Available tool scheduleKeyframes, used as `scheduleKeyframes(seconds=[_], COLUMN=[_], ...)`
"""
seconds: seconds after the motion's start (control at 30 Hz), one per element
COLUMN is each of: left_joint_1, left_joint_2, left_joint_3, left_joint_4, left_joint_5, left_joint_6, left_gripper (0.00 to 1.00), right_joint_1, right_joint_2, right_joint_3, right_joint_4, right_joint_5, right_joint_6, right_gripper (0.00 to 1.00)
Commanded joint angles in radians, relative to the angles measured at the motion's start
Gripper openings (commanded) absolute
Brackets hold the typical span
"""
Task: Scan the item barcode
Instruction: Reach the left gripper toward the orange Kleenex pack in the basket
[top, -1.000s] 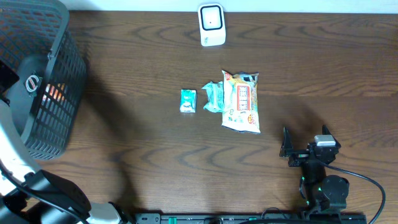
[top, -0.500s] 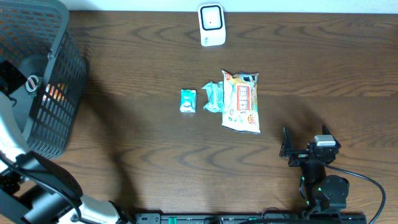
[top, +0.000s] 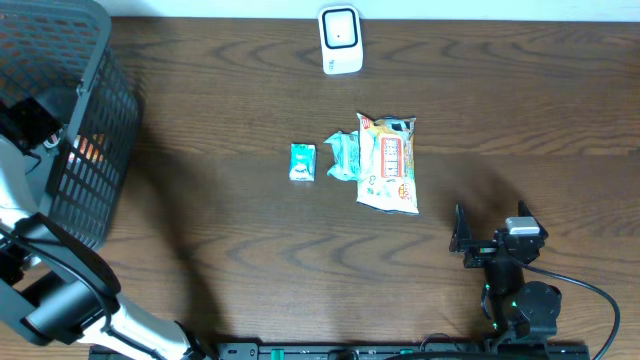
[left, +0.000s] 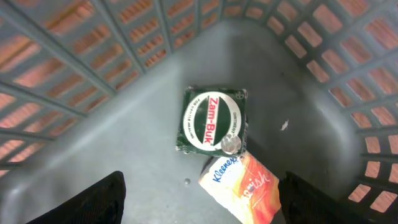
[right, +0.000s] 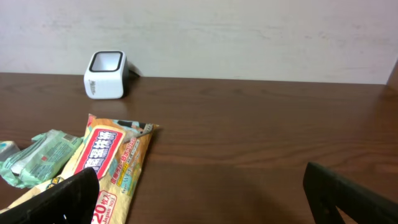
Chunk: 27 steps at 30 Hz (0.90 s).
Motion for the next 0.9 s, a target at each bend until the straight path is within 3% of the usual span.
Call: scheduleKeyframes(seconds=[0.0,0.3,0.5,0.7,0.87], left_joint_1=[0.004,0.004,0.004,0.004,0.004], left_joint_2=[0.036,0.122,0.178,0.203,0.217], left_joint_3=[-0.005,-0.005,-0.006,-0.006,-0.006], left_joint_4=[-0.021,-0.100,-0.139,-0.145,-0.149], left_joint_5=[0.073,0.173,0.182,0.185,0.185], left_joint_6=[0.010,-0.021,-0.288,-0.317,-0.422], left_gripper=[0.78,0.78,0.78,0.78,0.78], right_joint_1=[0.006,0.006,0.006,0.006,0.006], right_joint_2=[-0.003,-0.003,-0.003,-0.003,-0.003], right_joint_3=[-0.003,-0.003,-0.003,-0.003,-0.003], right_joint_4=[-0.002,-0.002,-0.002,-0.002,-0.002], right_joint_5=[0.008,0.008,0.008,0.008,0.008], right_joint_6=[0.002,0.002,0.002,0.002,0.002], right_gripper=[0.99,0.99,0.99,0.99,0.99])
